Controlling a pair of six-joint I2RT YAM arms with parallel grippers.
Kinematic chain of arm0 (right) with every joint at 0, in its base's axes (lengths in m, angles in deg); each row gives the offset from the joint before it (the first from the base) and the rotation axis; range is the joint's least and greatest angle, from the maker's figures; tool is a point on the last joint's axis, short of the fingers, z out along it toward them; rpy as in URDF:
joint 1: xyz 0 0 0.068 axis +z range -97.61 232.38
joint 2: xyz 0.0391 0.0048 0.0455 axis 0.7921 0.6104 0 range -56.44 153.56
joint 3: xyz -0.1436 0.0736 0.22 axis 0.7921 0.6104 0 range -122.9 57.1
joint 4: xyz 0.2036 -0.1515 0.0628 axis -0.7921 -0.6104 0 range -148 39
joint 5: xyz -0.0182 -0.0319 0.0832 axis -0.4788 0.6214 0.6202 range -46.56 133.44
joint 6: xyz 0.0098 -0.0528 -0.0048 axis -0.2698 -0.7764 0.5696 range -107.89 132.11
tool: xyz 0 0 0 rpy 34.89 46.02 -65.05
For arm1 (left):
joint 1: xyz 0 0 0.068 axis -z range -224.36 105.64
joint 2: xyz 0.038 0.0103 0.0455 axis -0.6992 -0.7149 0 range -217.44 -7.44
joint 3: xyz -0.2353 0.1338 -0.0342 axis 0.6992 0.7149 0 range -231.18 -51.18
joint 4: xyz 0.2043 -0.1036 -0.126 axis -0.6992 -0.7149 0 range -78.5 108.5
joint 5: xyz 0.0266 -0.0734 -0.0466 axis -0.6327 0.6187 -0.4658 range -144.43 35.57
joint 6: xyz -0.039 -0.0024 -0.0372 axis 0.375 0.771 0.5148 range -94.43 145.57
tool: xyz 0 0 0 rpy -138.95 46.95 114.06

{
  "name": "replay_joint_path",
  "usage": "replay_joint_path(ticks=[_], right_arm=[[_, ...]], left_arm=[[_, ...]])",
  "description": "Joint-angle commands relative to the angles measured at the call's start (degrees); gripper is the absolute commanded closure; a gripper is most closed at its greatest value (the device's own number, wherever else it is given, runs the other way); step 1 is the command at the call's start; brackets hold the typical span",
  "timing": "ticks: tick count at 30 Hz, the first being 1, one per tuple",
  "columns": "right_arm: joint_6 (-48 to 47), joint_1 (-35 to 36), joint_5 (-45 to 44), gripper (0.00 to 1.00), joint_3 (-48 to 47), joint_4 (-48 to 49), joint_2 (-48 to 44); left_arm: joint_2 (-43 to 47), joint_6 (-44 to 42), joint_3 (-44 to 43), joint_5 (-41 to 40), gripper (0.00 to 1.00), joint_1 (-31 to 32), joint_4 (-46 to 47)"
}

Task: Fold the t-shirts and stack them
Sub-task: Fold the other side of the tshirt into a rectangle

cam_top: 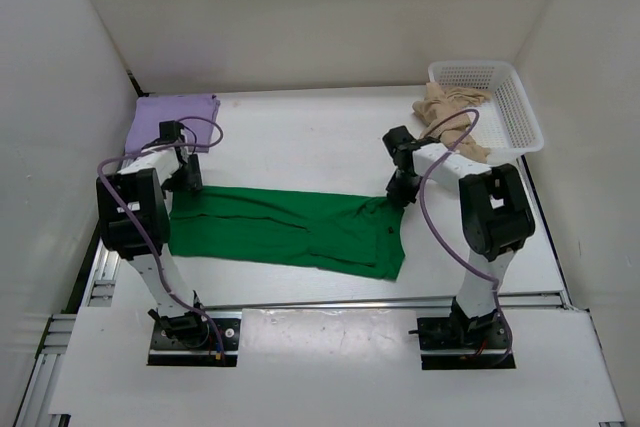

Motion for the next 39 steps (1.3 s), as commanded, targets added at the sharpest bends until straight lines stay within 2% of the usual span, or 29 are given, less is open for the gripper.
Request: replay_joint_path(ticks=[1,7,9,12,21,29,32,33,35,39], right_arm=[[-4.68,2.58,-3.73,0.78,-4.34,-0.65,0.42],[-4.34,8.03,-6.90,0.78,-1.27,-0.65,-9.84],[-3.81,8.82,-4.63,0.77,-0.74,-0.03,-9.86],[-4.60,9.36,1.18,0.69,-1.27,0.67,-8.29],[-4.42,9.36,7.86,0.64,-0.04,1.72,-4.42],[-5.65,9.36,12.70,0.64,0.49,4.27,-1.17],[-5.13,9.36,13.23,0.72,1.27,4.28,0.06],[-5.13,9.36,13.23,0.81,2.24,4.28,0.07],[-3.55,8.66,12.62,0.90,3.29,4.28,-0.80],[-1.70,7.51,8.32,0.93,7.25,4.28,-4.93]], left_arm=[[-0.52,-0.40,4.10,0.98,0.17,-1.09,-3.06],[1.51,-0.40,2.70,2.21,0.14,-1.09,-5.00],[1.51,-0.40,2.70,2.21,0.13,-1.09,-5.00],[1.51,-0.40,3.22,2.74,0.13,-1.09,-5.52],[0.98,-0.40,3.23,2.74,0.13,-1.62,-5.52],[0.45,-0.40,3.23,2.74,0.13,-2.14,-5.52],[0.45,-0.40,3.23,2.74,0.13,-2.67,-5.52],[0.45,-0.40,3.23,2.74,0.13,-3.19,-5.52],[0.45,-0.40,3.23,2.74,0.13,-3.20,-5.52],[0.45,-0.40,3.23,2.74,0.13,-3.72,-5.52]])
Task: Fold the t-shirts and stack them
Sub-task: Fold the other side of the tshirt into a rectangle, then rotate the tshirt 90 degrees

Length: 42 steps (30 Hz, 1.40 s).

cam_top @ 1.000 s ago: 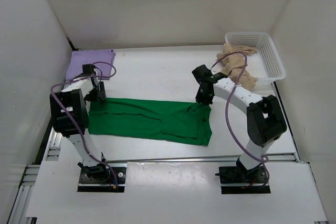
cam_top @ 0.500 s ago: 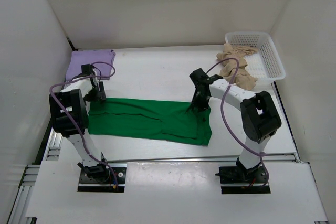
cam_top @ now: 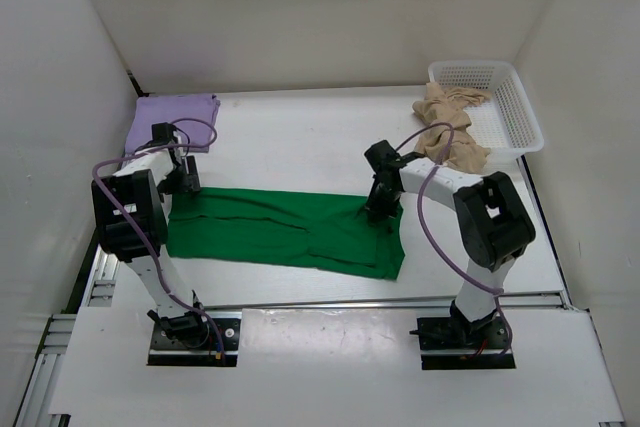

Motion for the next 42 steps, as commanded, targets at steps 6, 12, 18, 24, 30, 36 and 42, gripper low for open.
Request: replay_joint_path(ticks=[6,12,18,24,30,36,42], right_arm=[[3.10,-1.01,-5.78,0.93,5.45,-1.69,-6.16],[3.98,-1.01,-5.00,0.88,7.57,-1.43,-6.43],[2.57,-2.15,-7.00,0.71,5.55,-2.74,-8.69],[-0.94,-0.75,-13.51,0.66,1.95,-6.60,-14.86],[0.46,-0.13,-11.59,0.66,-6.23,-9.60,-6.70],[1.87,-3.12,-7.37,0.67,-8.42,-8.81,4.11],[-1.82,-5.67,-6.83,0.70,-21.39,-11.88,16.59]], left_arm=[[-1.84,-0.51,2.55,-1.22,0.13,-1.83,-5.09],[-1.85,-0.51,3.08,-1.75,0.13,-1.83,-5.09],[-0.45,-0.51,3.08,-0.61,0.13,-1.83,-5.09],[6.67,-0.51,0.54,5.71,0.11,-1.83,-11.23],[11.95,-0.51,-3.50,10.65,0.05,-1.83,-13.53],[4.58,-0.51,-5.36,2.83,0.05,-2.53,-11.86],[4.65,-0.51,-5.89,3.00,0.04,-7.36,-10.54]])
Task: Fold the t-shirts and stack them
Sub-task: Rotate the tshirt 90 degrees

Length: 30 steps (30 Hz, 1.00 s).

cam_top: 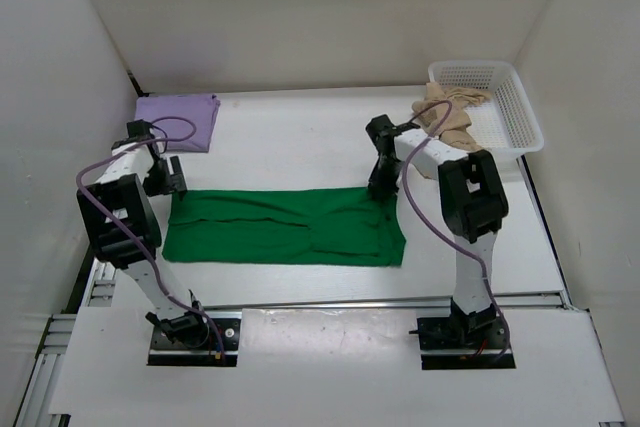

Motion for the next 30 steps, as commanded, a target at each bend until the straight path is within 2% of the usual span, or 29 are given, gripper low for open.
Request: replay_joint_path(ticks=[1,2,3,6,7,8,9,11,12,16,20,22,23,24,27,30], right_arm=[[-2.87,-0.62,-0.56,0.70,-8.68,-1.89,9.24],[-4.27,-0.62,-0.56,0.70,-12.28,-3.90,11.37],[-4.89,-0.62,0.14,0.70,-21.01,-5.05,13.65],[-5.51,-1.15,1.72,0.70,-37.13,-9.19,23.76],[-5.51,-1.15,2.34,0.70,-47.54,-9.20,28.57],[-4.82,-1.67,4.43,0.68,-51.39,-5.98,30.44],[-3.59,-1.68,6.36,0.67,-53.51,-1.85,31.59],[-0.87,-3.60,9.45,0.63,-51.44,9.55,31.60],[2.97,-4.13,9.46,0.56,-51.43,17.97,31.60],[5.30,-5.37,4.81,0.38,-57.23,21.38,30.48],[-1.90,-5.90,4.19,0.36,-45.74,20.61,18.80],[-2.44,-5.90,2.44,0.37,-35.47,16.84,10.36],[-1.22,-5.29,1.91,0.39,-31.43,16.30,7.64],[-0.60,-5.28,1.90,0.39,-23.38,16.29,2.74],[2.21,-3.88,2.00,0.45,-12.36,14.81,-3.70],[8.36,-2.74,-2.48,0.53,-5.48,11.46,-7.75]], left_arm=[[3.32,-0.16,-1.01,-1.48,0.04,-2.94,0.92],[3.94,-0.16,-0.49,-2.00,0.04,-2.95,0.92],[5.42,-0.16,-0.49,-2.01,0.03,-4.43,0.92],[7.98,-0.16,1.53,-2.01,0.03,-5.32,0.92],[9.64,-0.16,2.84,-1.49,0.01,-5.32,0.39],[10.44,-0.16,3.64,-0.61,0.01,-5.32,0.39],[11.23,-0.16,4.34,0.18,0.01,-5.32,-0.13],[12.38,-0.16,6.53,0.89,0.01,-4.54,-0.83],[12.38,-0.16,7.15,0.37,0.01,-4.53,-1.62],[12.38,-0.16,10.23,0.89,0.00,-4.01,-2.34],[10.72,-0.16,11.47,2.39,0.00,-4.01,-2.34],[10.10,-0.16,11.47,2.39,0.00,-4.01,-1.81],[10.10,-0.16,10.60,2.91,0.00,-4.01,-1.81],[10.10,-0.16,10.59,3.70,0.00,-4.01,-1.81],[10.10,-0.16,8.40,3.70,0.00,-4.01,-1.81],[10.10,-0.16,7.78,3.10,0.00,-4.01,-1.81]])
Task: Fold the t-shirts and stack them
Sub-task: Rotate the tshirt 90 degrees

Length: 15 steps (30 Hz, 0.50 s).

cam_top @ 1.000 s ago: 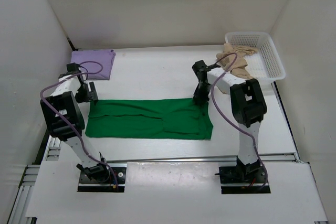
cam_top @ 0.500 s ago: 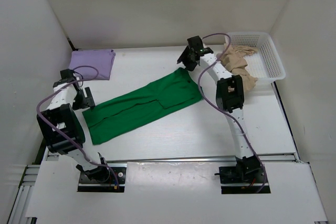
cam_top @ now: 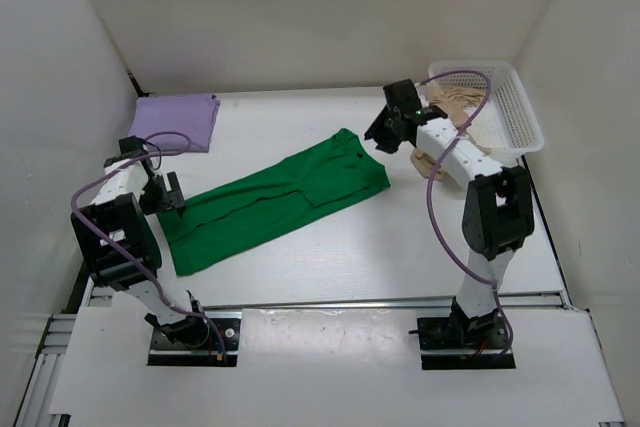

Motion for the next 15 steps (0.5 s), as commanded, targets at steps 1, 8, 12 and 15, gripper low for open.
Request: replay_joint_path(ticks=[1,8,12,15], right_arm=[[7.47,1.36,-4.89,0.55,10.19,-3.99,-2.59],[15.04,0.83,-2.26,0.54,14.46,-5.75,2.49],[16.19,0.83,-2.79,0.46,13.23,-5.75,4.52],[16.97,0.83,-2.79,0.48,12.52,-5.75,6.98]], left_arm=[[1.59,-0.01,-2.91,0.77,0.00,0.10,0.88],[5.20,-0.01,-3.44,0.16,0.00,0.10,0.35],[6.43,-0.01,-2.30,0.16,0.00,0.10,-0.17],[7.58,-0.01,-1.68,0.16,0.00,0.10,-0.17]])
